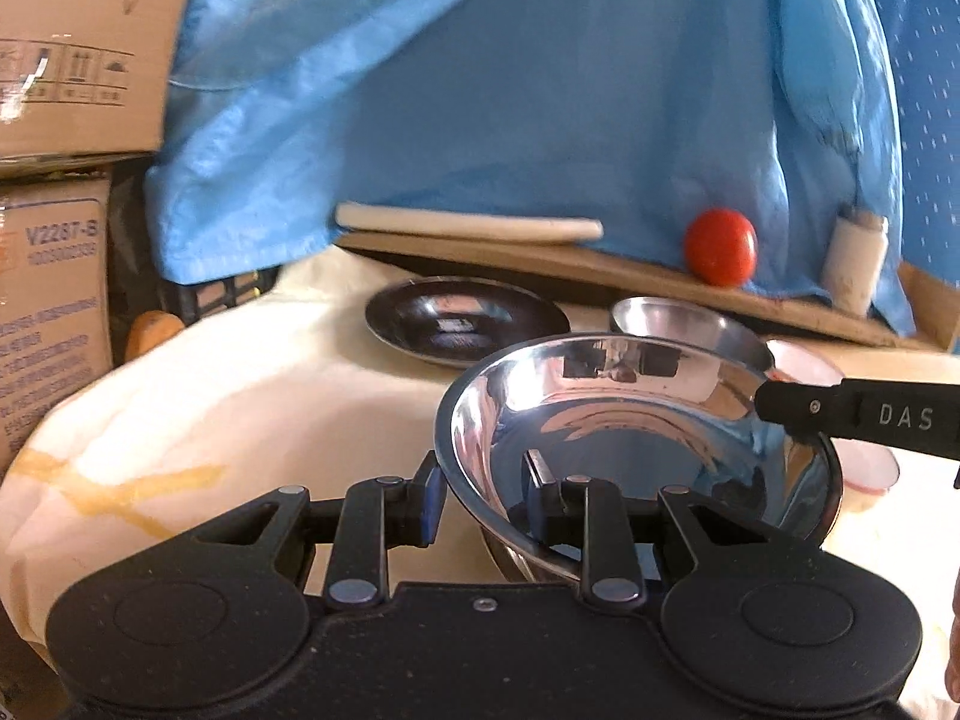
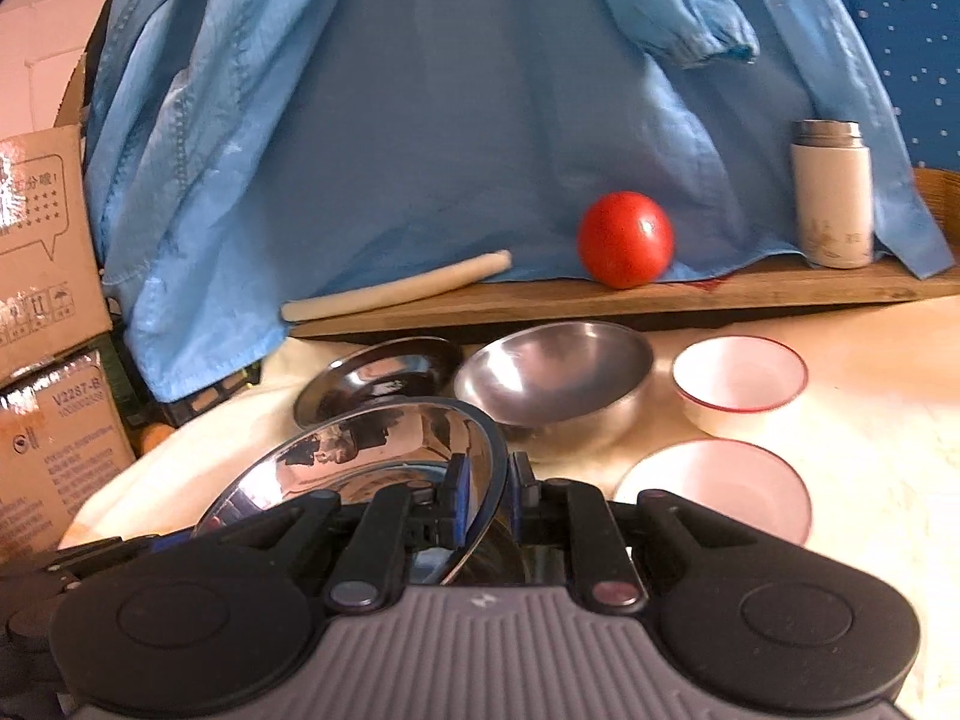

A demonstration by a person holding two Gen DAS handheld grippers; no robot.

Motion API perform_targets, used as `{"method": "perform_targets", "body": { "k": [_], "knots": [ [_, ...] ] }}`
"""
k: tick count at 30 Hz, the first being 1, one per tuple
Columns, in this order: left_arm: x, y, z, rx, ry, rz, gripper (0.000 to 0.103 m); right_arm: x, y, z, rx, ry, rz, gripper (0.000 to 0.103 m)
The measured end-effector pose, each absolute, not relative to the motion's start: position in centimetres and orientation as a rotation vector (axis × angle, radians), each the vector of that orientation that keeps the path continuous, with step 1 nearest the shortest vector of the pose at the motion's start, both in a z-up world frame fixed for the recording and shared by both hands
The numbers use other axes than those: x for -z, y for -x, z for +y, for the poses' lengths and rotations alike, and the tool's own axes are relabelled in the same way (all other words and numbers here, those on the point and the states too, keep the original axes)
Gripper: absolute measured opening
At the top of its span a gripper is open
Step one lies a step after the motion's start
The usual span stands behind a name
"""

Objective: Organize plates and bowls
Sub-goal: 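Lift the steel plate with the left gripper onto the other large plate, open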

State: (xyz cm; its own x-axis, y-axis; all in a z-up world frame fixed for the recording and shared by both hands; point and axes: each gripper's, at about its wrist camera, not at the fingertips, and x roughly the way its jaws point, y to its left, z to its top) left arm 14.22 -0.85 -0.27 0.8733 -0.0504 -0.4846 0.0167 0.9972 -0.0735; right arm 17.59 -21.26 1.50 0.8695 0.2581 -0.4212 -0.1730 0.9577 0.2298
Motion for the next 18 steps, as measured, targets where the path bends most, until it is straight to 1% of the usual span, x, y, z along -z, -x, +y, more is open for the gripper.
{"method": "perform_targets", "body": {
  "k": [18],
  "knots": [
    [1.3,-14.4,-2.8,0.014,-0.033,0.525,0.029,0.5,-16.2,-21.4,-0.173,-0.141,0.468,0.016]
  ]
}}
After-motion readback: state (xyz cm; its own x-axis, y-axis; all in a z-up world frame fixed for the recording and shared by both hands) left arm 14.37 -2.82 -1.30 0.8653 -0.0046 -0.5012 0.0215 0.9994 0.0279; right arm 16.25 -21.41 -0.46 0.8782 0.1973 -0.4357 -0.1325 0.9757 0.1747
